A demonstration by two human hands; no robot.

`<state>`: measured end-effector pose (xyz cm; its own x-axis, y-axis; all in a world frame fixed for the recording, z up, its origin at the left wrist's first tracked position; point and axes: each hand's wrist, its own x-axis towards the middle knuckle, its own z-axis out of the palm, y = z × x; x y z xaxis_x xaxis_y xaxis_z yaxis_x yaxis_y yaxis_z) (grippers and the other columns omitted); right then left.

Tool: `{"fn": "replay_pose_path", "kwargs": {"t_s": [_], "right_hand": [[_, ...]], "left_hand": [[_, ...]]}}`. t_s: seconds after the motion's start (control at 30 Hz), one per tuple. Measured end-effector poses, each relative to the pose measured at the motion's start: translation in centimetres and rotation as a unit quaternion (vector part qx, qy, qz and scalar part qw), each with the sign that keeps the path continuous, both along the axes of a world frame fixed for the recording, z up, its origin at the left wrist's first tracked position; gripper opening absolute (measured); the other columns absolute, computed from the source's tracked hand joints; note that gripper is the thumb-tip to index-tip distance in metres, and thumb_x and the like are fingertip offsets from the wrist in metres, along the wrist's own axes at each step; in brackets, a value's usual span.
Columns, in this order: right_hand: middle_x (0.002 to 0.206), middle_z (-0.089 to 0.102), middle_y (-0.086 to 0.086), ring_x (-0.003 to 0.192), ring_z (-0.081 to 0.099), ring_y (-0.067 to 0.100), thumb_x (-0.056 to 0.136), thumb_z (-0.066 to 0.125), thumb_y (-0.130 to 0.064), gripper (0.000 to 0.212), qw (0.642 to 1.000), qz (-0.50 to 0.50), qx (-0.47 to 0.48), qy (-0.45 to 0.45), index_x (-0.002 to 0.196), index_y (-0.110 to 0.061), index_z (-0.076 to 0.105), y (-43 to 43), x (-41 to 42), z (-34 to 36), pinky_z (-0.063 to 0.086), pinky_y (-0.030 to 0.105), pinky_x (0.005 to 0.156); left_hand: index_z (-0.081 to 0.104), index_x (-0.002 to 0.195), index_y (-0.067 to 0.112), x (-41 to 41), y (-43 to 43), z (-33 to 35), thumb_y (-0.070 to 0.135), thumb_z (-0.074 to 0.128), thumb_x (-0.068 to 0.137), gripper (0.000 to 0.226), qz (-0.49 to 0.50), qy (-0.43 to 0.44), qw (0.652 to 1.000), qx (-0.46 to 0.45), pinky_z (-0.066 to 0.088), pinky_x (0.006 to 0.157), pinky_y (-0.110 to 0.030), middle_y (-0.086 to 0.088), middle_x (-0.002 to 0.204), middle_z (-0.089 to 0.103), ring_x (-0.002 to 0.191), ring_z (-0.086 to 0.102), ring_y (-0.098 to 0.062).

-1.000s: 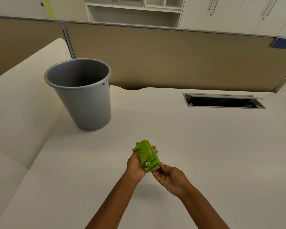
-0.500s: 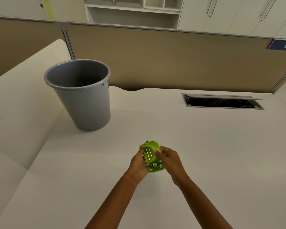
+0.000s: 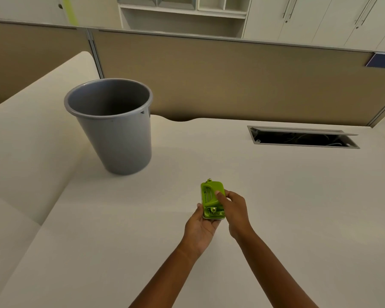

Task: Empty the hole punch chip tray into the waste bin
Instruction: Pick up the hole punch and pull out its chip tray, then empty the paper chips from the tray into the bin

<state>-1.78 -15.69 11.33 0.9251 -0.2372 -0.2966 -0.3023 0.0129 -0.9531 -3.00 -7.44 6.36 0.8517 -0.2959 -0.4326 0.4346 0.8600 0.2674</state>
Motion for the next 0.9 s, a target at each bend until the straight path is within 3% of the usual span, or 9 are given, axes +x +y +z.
{"fn": "replay_pose_path", "kwargs": {"t_s": [0.17, 0.33, 0.4, 0.53, 0.63, 0.7, 0.8, 0.9], "right_hand": [[0.091, 0.062, 0.019, 0.087, 0.058, 0.029, 0.09, 0.052, -0.013, 0.017, 0.999, -0.006, 0.032, 0.013, 0.089, 0.0, 0.063, -0.3, 0.3, 0.4, 0.047, 0.035, 0.074], [0.074, 0.058, 0.014, 0.069, 0.057, 0.022, 0.091, 0.049, -0.01, 0.024, 0.995, -0.002, 0.097, 0.021, 0.071, -0.002, 0.059, -1.0, 0.2, 0.5, 0.045, 0.029, 0.064], [0.077, 0.06, 0.013, 0.071, 0.058, 0.021, 0.092, 0.046, -0.008, 0.024, 0.986, -0.01, 0.162, 0.031, 0.073, -0.003, 0.059, -1.3, 0.3, 0.5, 0.049, 0.029, 0.065], [0.079, 0.061, 0.012, 0.065, 0.061, 0.018, 0.093, 0.044, -0.008, 0.021, 0.954, -0.041, 0.289, 0.068, 0.08, -0.002, 0.059, -2.2, 0.6, 0.3, 0.056, 0.024, 0.052], [0.08, 0.057, 0.015, 0.065, 0.057, 0.023, 0.094, 0.04, -0.009, 0.022, 0.929, -0.062, 0.352, 0.094, 0.082, 0.0, 0.056, -2.9, 0.8, 0.2, 0.057, 0.025, 0.047], [0.085, 0.057, 0.018, 0.074, 0.056, 0.027, 0.095, 0.037, -0.011, 0.025, 0.918, -0.058, 0.377, 0.104, 0.084, 0.0, 0.056, -3.4, 0.7, 0.2, 0.057, 0.032, 0.06], [0.094, 0.059, 0.024, 0.087, 0.057, 0.034, 0.096, 0.035, -0.013, 0.029, 0.895, -0.063, 0.425, 0.121, 0.085, 0.004, 0.055, -4.1, 0.6, 0.1, 0.042, 0.04, 0.095], [0.083, 0.069, 0.03, 0.093, 0.057, 0.039, 0.095, 0.034, -0.012, 0.03, 0.877, -0.07, 0.458, 0.126, 0.09, 0.007, 0.057, -4.6, 0.6, -0.1, 0.037, 0.043, 0.102]], "left_hand": [[0.057, 0.098, 0.002, 0.1, 0.0, 0.1, 0.021, 0.025, 0.099, 0.038, 0.013, -0.002, 1.0, 0.01, 0.06, 0.061, -0.032, -0.016, 0.077, 0.075, 0.069, 0.073, -0.024], [0.058, 0.098, 0.006, 0.4, 0.2, 0.6, 0.017, 0.029, 0.098, 0.032, 0.016, -0.017, 0.998, 0.06, 0.06, 0.063, -0.03, -0.016, 0.095, 0.065, 0.079, 0.068, -0.023], [0.058, 0.099, 0.007, 0.4, 0.3, 0.6, 0.015, 0.03, 0.098, 0.029, 0.022, -0.026, 0.996, 0.078, 0.06, 0.063, -0.029, -0.016, 0.096, 0.064, 0.079, 0.067, -0.022], [0.058, 0.098, 0.005, 0.5, 0.5, 0.5, 0.01, 0.032, 0.097, 0.026, 0.04, -0.032, 0.993, 0.102, 0.06, 0.06, -0.028, -0.013, 0.087, 0.068, 0.066, 0.072, -0.017], [0.054, 0.104, 0.004, 0.6, 0.6, 0.6, 0.01, 0.032, 0.097, 0.024, 0.047, -0.042, 0.991, 0.121, 0.06, 0.06, -0.026, -0.014, 0.094, 0.063, 0.067, 0.071, -0.015], [0.055, 0.102, 0.005, 0.7, 0.7, 0.8, 0.01, 0.032, 0.097, 0.024, 0.056, -0.047, 0.989, 0.127, 0.06, 0.057, -0.025, -0.013, 0.094, 0.063, 0.066, 0.072, -0.015], [0.051, 0.106, 0.004, 0.8, 1.1, 1.0, 0.01, 0.031, 0.097, 0.023, 0.068, -0.05, 0.988, 0.128, 0.06, 0.057, -0.024, -0.012, 0.095, 0.062, 0.067, 0.072, -0.016], [0.046, 0.115, 0.004, 0.8, 1.2, 1.1, 0.011, 0.031, 0.097, 0.024, 0.07, -0.049, 0.988, 0.131, 0.059, 0.058, -0.024, -0.012, 0.096, 0.061, 0.08, 0.064, -0.022]]}}
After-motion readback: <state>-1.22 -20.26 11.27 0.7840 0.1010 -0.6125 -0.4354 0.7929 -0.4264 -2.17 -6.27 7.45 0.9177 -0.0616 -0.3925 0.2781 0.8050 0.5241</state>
